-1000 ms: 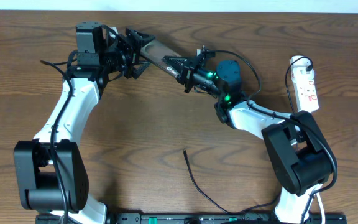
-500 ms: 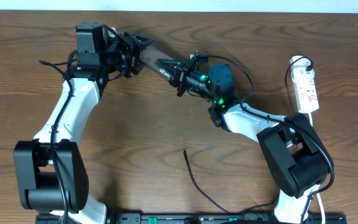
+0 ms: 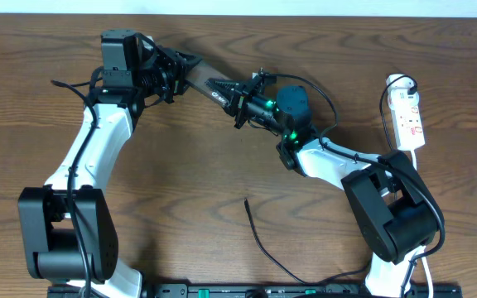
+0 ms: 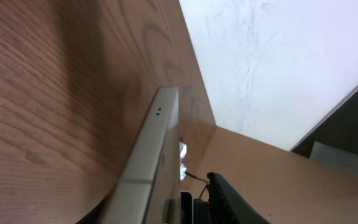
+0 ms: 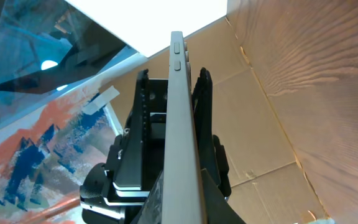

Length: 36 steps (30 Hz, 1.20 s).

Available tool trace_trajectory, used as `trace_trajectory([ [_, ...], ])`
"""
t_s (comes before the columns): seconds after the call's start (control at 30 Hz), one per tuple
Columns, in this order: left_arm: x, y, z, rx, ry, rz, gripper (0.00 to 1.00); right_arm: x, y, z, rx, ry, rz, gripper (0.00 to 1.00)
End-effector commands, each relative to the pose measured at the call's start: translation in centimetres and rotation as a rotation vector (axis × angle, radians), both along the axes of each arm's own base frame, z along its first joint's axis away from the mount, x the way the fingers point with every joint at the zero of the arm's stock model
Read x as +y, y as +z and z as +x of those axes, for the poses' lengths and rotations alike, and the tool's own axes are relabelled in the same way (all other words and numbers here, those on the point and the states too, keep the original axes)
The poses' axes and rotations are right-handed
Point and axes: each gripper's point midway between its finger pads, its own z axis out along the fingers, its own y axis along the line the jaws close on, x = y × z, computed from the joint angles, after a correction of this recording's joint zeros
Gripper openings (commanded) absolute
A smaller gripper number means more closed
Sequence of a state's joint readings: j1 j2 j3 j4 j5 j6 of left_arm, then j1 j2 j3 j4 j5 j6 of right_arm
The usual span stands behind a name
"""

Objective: Plug charger to phone and switch on socket
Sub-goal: 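Move the left gripper back to the phone and close on its top edge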

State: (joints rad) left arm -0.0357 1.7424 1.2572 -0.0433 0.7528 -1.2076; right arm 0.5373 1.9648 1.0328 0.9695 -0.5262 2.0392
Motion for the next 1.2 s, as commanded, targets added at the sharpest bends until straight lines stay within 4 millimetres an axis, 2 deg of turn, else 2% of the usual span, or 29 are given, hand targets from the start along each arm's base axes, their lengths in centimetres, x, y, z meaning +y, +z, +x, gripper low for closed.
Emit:
trace_trajectory([
  [0.0, -0.06, 0.64, 0.04, -0.023, -0.001, 0.010, 0.32, 0.32, 1.41, -0.04, -0.028, -0.005, 0.031, 0.02],
  [0.4, 0.02, 0.52, 0.05, -0.020, 0.003, 0.013, 0.26, 0.97, 1.90, -0.48, -0.045, -0.007, 0.044, 0.01],
  [0.67, 0.23, 0.17, 0.03, -0.023, 0.005, 0.040, 0.08, 1.12, 1.90, -0.65, -0.045, 0.000, 0.044, 0.01],
  [0.93, 0.37, -0.02, 0.04, -0.021, 0.009, 0.051, 0.08, 1.22, 1.88, -0.80, -0.046, 0.010, 0.043, 0.01],
  [1.0, 0.37, -0.03, 0.03, -0.021, 0.009, 0.051, 0.08, 1.25, 1.89, -0.86, -0.046, 0.014, 0.043, 0.08],
  [1.07, 0.38, -0.04, 0.03, -0.021, 0.008, 0.052, 0.07, 1.26, 1.88, -0.88, -0.046, 0.015, 0.043, 0.22],
  [1.17, 0.39, -0.04, 0.03, -0.022, 0.008, 0.053, 0.07, 1.26, 1.88, -0.89, -0.046, 0.015, 0.043, 0.38],
])
